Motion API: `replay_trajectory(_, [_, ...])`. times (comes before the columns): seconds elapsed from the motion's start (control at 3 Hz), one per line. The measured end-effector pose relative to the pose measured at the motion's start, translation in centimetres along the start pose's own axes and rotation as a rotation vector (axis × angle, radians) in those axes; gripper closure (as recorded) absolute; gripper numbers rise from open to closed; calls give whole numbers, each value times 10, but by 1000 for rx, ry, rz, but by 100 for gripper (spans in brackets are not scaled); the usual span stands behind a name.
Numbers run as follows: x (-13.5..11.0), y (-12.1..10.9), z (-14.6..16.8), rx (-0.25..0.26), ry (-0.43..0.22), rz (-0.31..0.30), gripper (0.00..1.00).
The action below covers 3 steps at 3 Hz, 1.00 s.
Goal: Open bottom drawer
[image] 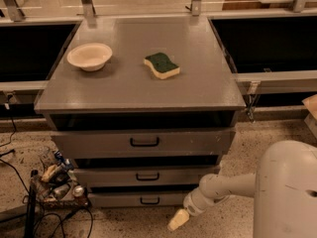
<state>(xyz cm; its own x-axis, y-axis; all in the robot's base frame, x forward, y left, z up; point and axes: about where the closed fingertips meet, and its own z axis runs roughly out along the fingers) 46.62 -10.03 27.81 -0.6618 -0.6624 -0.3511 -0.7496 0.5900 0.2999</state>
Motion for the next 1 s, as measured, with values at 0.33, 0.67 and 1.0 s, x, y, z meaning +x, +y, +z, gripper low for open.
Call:
replay_trajectory(0.33, [-9, -7, 14, 5, -25, 39, 0])
replay_trajectory(0.67, [-22, -20, 32, 2, -75, 104, 0])
replay_trajectory(1.0, [-22, -20, 32, 6, -77, 105, 0])
